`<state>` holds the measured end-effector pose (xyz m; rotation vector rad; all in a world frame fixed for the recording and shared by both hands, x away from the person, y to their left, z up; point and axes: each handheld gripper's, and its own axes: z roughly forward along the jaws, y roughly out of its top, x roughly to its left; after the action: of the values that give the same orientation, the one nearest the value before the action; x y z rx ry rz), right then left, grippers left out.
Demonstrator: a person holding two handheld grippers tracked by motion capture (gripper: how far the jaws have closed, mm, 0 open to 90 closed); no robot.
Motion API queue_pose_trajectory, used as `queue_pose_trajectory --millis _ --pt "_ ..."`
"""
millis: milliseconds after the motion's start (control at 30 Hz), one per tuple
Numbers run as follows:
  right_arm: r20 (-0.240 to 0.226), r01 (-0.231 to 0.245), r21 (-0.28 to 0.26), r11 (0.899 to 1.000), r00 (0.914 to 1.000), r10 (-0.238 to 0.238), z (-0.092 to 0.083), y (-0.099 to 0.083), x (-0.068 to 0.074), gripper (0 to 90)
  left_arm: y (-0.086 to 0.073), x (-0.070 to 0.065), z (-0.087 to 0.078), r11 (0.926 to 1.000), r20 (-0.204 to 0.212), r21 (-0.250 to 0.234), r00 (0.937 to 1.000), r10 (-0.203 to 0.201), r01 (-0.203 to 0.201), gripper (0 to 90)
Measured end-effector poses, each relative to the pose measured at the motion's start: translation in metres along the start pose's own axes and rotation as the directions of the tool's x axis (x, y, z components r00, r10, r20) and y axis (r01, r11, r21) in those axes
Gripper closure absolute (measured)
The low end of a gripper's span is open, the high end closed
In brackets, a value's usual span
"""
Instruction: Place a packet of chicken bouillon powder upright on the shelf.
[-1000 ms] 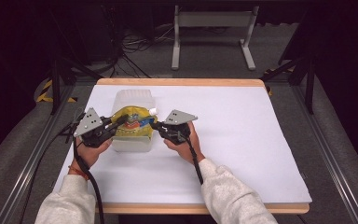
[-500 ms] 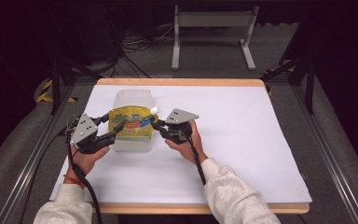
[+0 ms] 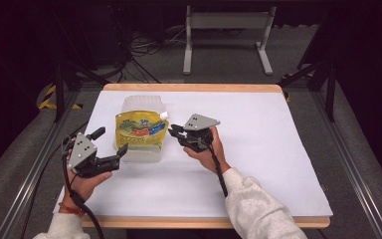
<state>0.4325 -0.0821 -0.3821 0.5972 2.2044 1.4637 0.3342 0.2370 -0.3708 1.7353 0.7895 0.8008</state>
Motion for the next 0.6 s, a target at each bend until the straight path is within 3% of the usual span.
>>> queue_pose_trajectory --millis 133,233,433,600 --pt "0.019 0.009 0.016 1.000 0.9998 -0.009 -0.011 -0.002 -0.006 77.9 -0.009 -0.007 -0.010 0.9992 0.024 0.020 0.9991 -0.034 0.034 11.6" --pt "0.023 0.007 0.021 1.000 0.9997 -0.008 -0.016 -0.003 -0.009 77.6 -0.014 -0.014 -0.012 0.9988 0.036 0.039 0.9989 -0.031 0.030 10.7" --pt "0.046 0.012 0.046 0.999 0.9989 -0.014 -0.029 -0.005 -0.016 76.9 -0.031 -0.036 -0.012 0.9933 0.089 0.115 0.9960 -0.011 0.000 9.3" --pt "0.068 0.019 0.062 0.998 0.9974 -0.023 -0.037 -0.008 -0.020 76.0 -0.041 -0.042 -0.009 0.9860 0.110 0.165 0.9939 0.006 -0.024 8.7"
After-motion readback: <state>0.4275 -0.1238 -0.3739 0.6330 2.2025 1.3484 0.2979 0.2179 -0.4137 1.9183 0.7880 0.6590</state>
